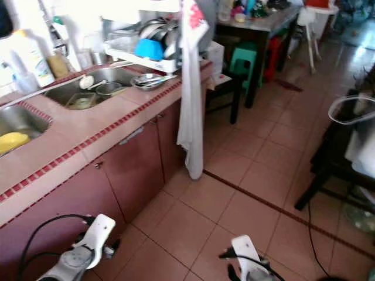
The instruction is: Kitchen organization
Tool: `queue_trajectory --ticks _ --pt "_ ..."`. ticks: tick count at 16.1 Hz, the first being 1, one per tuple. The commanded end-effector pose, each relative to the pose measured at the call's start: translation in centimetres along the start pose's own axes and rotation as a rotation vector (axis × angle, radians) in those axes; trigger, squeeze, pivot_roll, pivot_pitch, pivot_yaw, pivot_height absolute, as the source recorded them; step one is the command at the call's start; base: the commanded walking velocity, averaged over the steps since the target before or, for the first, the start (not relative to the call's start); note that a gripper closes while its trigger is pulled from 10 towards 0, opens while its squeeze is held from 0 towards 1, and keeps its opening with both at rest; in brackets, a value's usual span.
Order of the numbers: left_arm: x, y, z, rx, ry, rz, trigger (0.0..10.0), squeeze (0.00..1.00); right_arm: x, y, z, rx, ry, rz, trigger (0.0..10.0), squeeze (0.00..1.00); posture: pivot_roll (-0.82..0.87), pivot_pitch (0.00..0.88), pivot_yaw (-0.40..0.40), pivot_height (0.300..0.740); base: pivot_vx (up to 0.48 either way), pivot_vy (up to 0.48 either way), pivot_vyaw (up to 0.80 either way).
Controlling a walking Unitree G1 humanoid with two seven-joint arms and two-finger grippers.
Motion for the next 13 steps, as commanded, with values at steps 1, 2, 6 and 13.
queue_trajectory --ticks 1,2,6,13 --pt "-0.50 0.01 -0.03 -0.004 0.013 0.007 10.0 0.00 -0.77 0.11 0.51 0.016 0.002 0.016 10.0 0.00 0.04 0.003 0.045 0.740 0.296 0.000 0.00" --pt "-0.51 0.01 -0.01 -0.004 0.013 0.007 10.0 0.00 -0.78 0.12 0.53 0.016 0.001 0.017 10.0 0.00 0.04 0.003 0.045 0.740 0.296 0.000 0.00" --pt "-0.52 0.01 -0.04 -0.005 0.014 0.007 10.0 0.00 -0.84 0.13 0.51 0.013 -0.007 0.019 10.0 0.00 0.04 0.002 0.046 0.740 0.308 0.000 -0.52" --pt "-0.49 -0.01 -0.13 -0.008 0.012 0.006 10.0 0.00 -0.96 0.12 0.50 0.016 -0.011 0.025 10.0 0.00 0.04 0.004 0.049 0.740 0.328 0.000 -0.23"
Point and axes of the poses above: a point about 5 cm out from each wrist's last joint towards the gripper, its own y axis pointing out of the wrist towards the gripper, its own z axis along the axis of the wrist's last joint, x = y × z, the point moved 6 cm from there along y, pointing out of the wrist towards the gripper, and after that the axes turned 14 degrees about y, right-handed, at the moved point
